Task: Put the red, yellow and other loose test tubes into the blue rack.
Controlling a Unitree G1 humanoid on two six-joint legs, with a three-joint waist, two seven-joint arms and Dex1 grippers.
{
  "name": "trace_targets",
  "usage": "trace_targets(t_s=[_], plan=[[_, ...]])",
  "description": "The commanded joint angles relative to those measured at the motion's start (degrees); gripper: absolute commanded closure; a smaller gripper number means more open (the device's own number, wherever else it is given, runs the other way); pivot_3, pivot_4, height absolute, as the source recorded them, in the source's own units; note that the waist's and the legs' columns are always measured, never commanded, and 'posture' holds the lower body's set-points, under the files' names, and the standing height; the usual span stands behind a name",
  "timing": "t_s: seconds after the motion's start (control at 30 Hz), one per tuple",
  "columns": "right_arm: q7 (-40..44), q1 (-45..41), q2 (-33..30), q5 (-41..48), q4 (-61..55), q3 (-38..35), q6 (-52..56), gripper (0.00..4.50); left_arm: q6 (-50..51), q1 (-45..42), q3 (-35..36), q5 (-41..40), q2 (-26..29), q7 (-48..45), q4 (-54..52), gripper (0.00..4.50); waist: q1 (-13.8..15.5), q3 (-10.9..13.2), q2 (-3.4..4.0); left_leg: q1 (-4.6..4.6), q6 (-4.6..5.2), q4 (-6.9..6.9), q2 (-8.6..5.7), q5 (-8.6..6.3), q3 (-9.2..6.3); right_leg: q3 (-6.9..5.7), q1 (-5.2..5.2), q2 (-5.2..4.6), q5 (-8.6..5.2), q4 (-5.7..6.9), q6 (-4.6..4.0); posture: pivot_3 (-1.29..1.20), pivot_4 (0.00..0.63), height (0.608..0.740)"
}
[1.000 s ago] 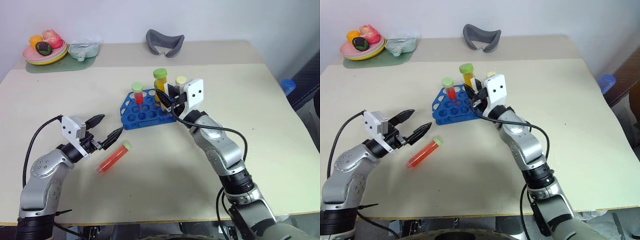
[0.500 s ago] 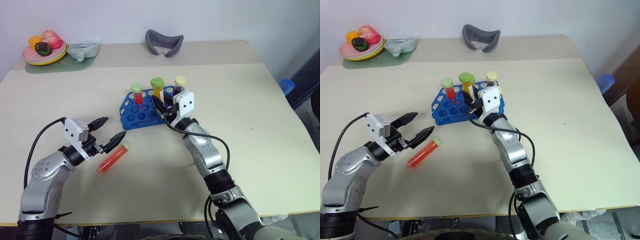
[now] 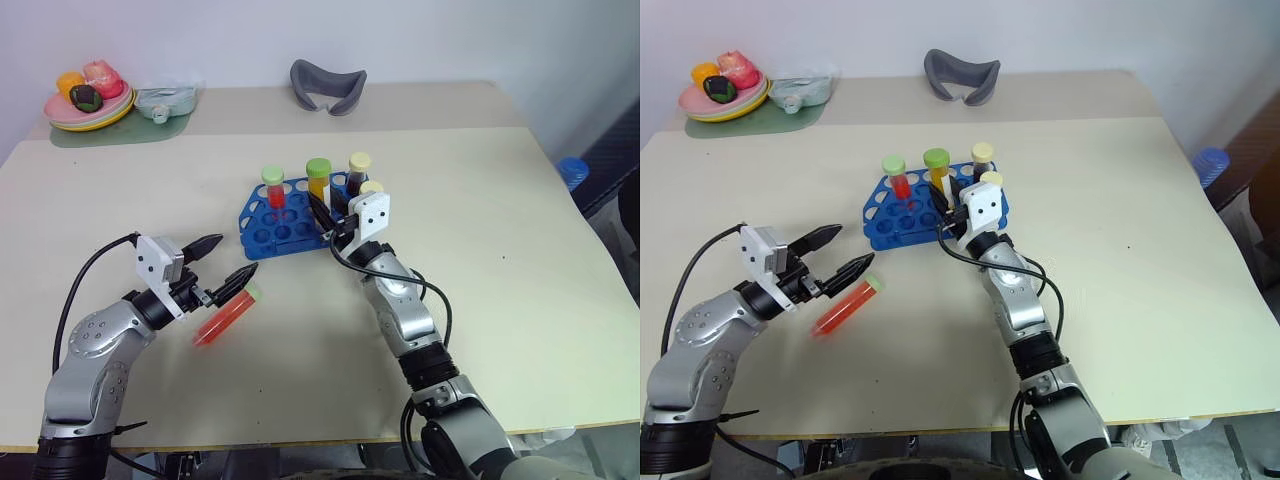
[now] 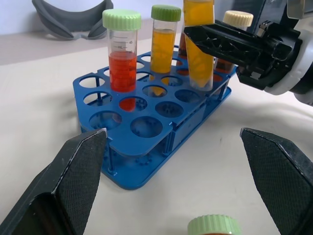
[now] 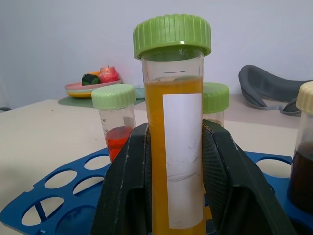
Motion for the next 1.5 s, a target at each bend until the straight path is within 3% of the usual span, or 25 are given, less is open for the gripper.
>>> trace_targets(t_s=[0.03, 0.27, 0.3, 0.6, 0.8, 0.9, 1.0, 1.1, 1.23, 1.37, 1.5], plan=[[0.8, 0.7, 0.9, 0.2, -0.7, -0.8, -1.4, 3.72, 0.4, -0.9, 0.6, -1.2, 0.6, 0.1, -2.7, 0.00, 0.0, 0.0, 0.00, 0.00, 0.00, 0.00, 0.00, 0.00, 0.00, 0.00, 0.00, 0.00, 0.00, 0.01, 0.00, 0.00, 0.150, 0.740], [1.2, 0.7, 1.3, 0.4, -2.0, -1.1, -1.4, 0.31, 1.4, -1.3, 0.6, -1.6, 0.8, 0.5, -3.4, 0.00, -0.1, 0.0, 0.00, 0.03, -0.01, 0.00, 0.00, 0.01, 0.00, 0.00, 0.01, 0.00, 0.00, 0.04, 0.00, 0.00, 0.150, 0.740], [1.1, 0.5, 1.4, 0.2, -2.6, -1.1, -1.4, 0.08, 1.6, -1.3, 0.6, -1.6, 0.8, 0.6, -3.4, 0.00, 0.0, 0.0, 0.00, 0.03, -0.01, 0.00, 0.00, 0.01, 0.00, 0.00, 0.00, 0.00, 0.00, 0.05, 0.00, 0.00, 0.150, 0.740], [5.3, 1.6, -4.3, 1.9, -22.2, 0.1, 7.5, 0.08, 5.6, -0.9, 2.5, -2.8, 2.7, 2.7, -6.0, 0.00, 0.1, 0.0, 0.00, 0.03, -0.02, 0.01, 0.00, 0.01, -0.01, 0.00, 0.00, 0.00, 0.00, 0.08, 0.00, 0.00, 0.150, 0.740], [12.2, 4.6, -15.6, 6.5, -37.3, -0.8, 22.8, 0.08, 16.3, -3.0, 5.1, -8.1, 7.6, 6.6, -10.2, 0.00, 0.1, 0.0, 0.00, 0.03, -0.02, 0.01, 0.00, 0.01, -0.03, 0.00, 0.01, 0.00, 0.00, 0.08, 0.00, 0.00, 0.150, 0.740], [19.5, 8.4, -25.3, 12.7, -43.6, -3.7, 30.7, 0.08, 24.0, -5.1, 5.7, -11.0, 11.0, 9.4, -12.1, 0.00, 0.3, 0.0, 0.00, 0.03, -0.01, 0.03, -0.02, 0.01, -0.04, 0.00, 0.07, -0.03, 0.00, 0.04, 0.00, 0.00, 0.150, 0.740], [26.2, 12.2, -34.6, 16.4, -46.5, -6.6, 34.6, 0.08, 33.3, -8.6, 3.2, -10.9, 16.9, 12.2, -15.2, 0.00, 0.3, 0.0, -0.01, 0.02, 0.01, 0.04, -0.03, 0.00, -0.08, -0.03, 0.12, -0.02, 0.00, -0.04, 0.01, 0.00, 0.150, 0.740], [29.7, 14.4, -39.8, 19.2, -46.7, -8.7, 37.5, 0.08, 41.3, -14.9, 0.8, -11.2, 20.7, 15.5, -16.4, 0.00, 0.1, 0.0, -0.03, 0.21, 0.02, 0.04, -0.03, -0.01, -0.09, -0.04, 0.34, 0.00, -0.01, -0.06, 0.01, 0.00, 0.150, 0.740], [34.3, 16.1, -44.5, 20.3, -46.6, -9.8, 38.1, 0.08, 72.0, -35.3, -10.0, -14.9, 25.1, 18.3, -10.9, 0.00, 0.3, 0.1, -0.21, 0.57, 0.04, 0.01, -0.03, -0.02, -0.17, -0.06, 0.70, 0.09, -0.02, -0.12, 0.00, 0.00, 0.150, 0.740], [34.3, 15.0, -44.2, 20.3, -46.9, -8.9, 38.5, 0.08, 76.0, -41.9, -17.9, -17.4, 26.1, 19.9, -12.2, 0.00, -0.2, 0.1, -0.19, 0.75, 0.18, -0.07, -0.05, -0.11, -0.06, 0.10, 0.79, 0.09, -0.04, -0.20, 0.03, 0.00, 0.150, 0.740], [33.4, 14.7, -42.8, 20.1, -48.2, -7.5, 39.1, 0.08, 76.0, -42.7, -23.0, -21.5, 24.8, 22.3, -13.4, 0.00, 0.3, 0.2, -0.22, 0.67, 0.17, -0.09, -0.02, -0.10, -0.11, 0.07, 0.70, 0.10, -0.04, -0.18, 0.02, 0.00, 0.150, 0.740]])
